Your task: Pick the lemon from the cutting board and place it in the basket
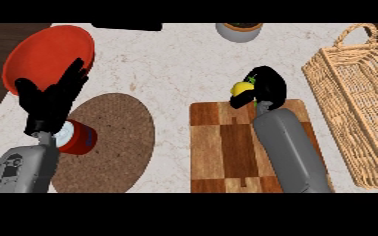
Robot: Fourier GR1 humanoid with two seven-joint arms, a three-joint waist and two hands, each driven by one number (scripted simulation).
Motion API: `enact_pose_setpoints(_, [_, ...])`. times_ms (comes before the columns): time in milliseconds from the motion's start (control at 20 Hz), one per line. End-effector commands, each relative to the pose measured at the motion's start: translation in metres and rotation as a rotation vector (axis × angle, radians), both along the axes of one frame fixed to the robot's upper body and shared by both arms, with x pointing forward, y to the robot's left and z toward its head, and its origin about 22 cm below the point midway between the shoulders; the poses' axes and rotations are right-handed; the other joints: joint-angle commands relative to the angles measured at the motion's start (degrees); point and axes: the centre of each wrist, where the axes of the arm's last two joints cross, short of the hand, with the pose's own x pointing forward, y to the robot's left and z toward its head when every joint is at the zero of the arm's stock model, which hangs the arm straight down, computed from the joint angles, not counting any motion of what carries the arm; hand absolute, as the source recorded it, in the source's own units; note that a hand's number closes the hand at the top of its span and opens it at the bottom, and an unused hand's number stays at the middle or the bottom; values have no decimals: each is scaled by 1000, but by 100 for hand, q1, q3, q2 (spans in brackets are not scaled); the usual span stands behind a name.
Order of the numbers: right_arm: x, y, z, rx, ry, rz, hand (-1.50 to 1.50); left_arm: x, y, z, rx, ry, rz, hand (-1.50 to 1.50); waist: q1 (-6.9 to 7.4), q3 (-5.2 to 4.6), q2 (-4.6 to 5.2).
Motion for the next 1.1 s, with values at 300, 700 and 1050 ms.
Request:
enact_pose_setpoints(300, [46, 45, 84, 164, -485, -365, 150, 13, -19, 8, -7, -14, -66, 0, 376, 5, 60])
enact_pose_setpoints(700, [69, 79, 120, 10, -695, -457, 150, 10, -5, 11, 4, -15, -38, 0, 200, -24, -21])
enact_pose_setpoints(1050, [82, 100, 175, -84, -676, -547, 150, 8, -3, 0, 5, 13, 8, 0, -55, -26, -68])
